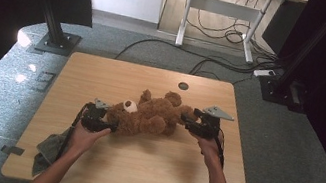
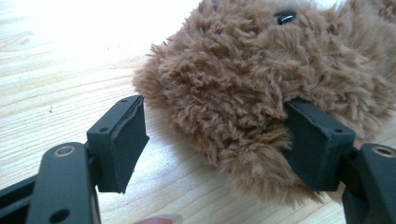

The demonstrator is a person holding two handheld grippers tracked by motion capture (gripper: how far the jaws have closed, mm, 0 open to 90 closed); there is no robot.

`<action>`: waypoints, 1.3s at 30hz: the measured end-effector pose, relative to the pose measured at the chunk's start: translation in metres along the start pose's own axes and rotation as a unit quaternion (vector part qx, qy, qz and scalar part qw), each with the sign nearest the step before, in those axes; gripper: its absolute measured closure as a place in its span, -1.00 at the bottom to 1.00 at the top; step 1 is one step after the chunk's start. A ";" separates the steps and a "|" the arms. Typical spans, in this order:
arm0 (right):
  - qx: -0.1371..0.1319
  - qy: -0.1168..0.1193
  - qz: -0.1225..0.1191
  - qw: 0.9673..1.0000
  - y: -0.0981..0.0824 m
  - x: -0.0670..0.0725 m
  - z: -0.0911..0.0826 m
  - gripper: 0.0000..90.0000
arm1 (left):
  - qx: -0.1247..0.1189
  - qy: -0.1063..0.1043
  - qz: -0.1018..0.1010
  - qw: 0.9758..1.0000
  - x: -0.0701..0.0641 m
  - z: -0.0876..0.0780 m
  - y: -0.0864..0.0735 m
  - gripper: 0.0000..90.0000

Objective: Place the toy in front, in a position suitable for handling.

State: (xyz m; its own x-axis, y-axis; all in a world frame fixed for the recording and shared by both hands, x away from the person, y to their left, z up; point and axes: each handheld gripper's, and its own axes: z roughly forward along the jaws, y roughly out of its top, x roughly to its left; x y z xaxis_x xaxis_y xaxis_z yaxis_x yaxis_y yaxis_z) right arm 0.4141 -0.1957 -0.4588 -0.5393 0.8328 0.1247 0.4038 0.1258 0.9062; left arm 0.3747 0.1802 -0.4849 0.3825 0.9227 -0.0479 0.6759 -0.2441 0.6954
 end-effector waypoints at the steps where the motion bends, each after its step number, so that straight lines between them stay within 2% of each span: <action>1: 0.010 -0.002 0.007 1.000 0.000 -0.006 0.005 -0.25 | 0.000 0.000 0.000 1.000 0.000 0.000 0.000 -0.45; 4: 0.037 -0.003 0.019 0.999 -0.004 -0.016 0.017 -0.26 | 0.000 0.000 0.001 1.000 0.000 0.000 0.000 -0.44; 5: 0.046 0.006 0.028 0.999 -0.007 -0.019 0.022 -0.21 | 0.000 0.000 0.001 1.000 0.000 0.000 0.000 -0.44; 7: 0.051 0.023 0.034 0.998 -0.011 -0.021 0.026 0.01 | 0.000 0.000 0.002 1.000 0.000 0.001 -0.001 -0.44; 9: 0.053 0.029 0.029 0.998 -0.013 -0.020 0.027 0.29 | 0.002 -0.001 0.002 1.000 0.001 0.002 0.000 -0.45; 11: 0.067 0.036 0.033 0.997 -0.016 -0.018 0.025 0.40 | 0.005 -0.002 0.002 1.000 0.003 0.004 0.001 -0.47; 13: 0.065 0.040 0.033 0.997 -0.022 -0.014 0.018 0.46 | 0.007 0.002 0.002 1.000 0.005 0.005 0.002 -0.47; 17: 0.062 0.057 0.033 0.996 -0.041 -0.006 -0.001 0.48 | 0.017 0.012 0.001 1.000 0.011 0.013 0.005 -0.46; 20: 0.056 0.074 0.038 0.995 -0.058 -0.001 -0.013 0.48 | 0.023 0.010 -0.003 1.000 0.014 0.018 0.006 -0.46; 24: 0.046 0.084 0.049 0.994 -0.067 0.002 -0.016 0.48 | 0.020 0.007 -0.013 1.000 0.017 0.020 0.007 -0.45; 29: 0.039 0.094 0.057 0.993 -0.069 0.006 -0.013 0.47 | 0.009 0.012 -0.019 1.000 0.026 0.013 0.009 -0.43; 33: 0.036 0.064 0.034 0.997 -0.064 0.011 -0.011 0.40 | -0.006 0.007 -0.020 1.000 0.030 0.000 0.011 -0.42; 36: 0.022 0.063 0.052 0.996 -0.064 0.006 -0.011 0.31 | -0.018 -0.003 -0.013 1.000 0.030 -0.014 0.009 -0.42; 39: 0.009 0.055 0.056 0.997 -0.065 0.004 -0.011 0.21 | -0.025 -0.015 -0.007 1.000 0.029 -0.027 0.003 -0.43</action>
State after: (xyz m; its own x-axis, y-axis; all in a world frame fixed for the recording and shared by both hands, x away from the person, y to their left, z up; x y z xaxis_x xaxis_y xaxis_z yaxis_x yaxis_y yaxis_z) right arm 0.3775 -0.2062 -0.5129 -0.5670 0.7787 0.2688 0.4793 0.0464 0.8764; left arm 0.3715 0.2145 -0.4649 0.3931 0.9162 -0.0783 0.6489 -0.2161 0.7295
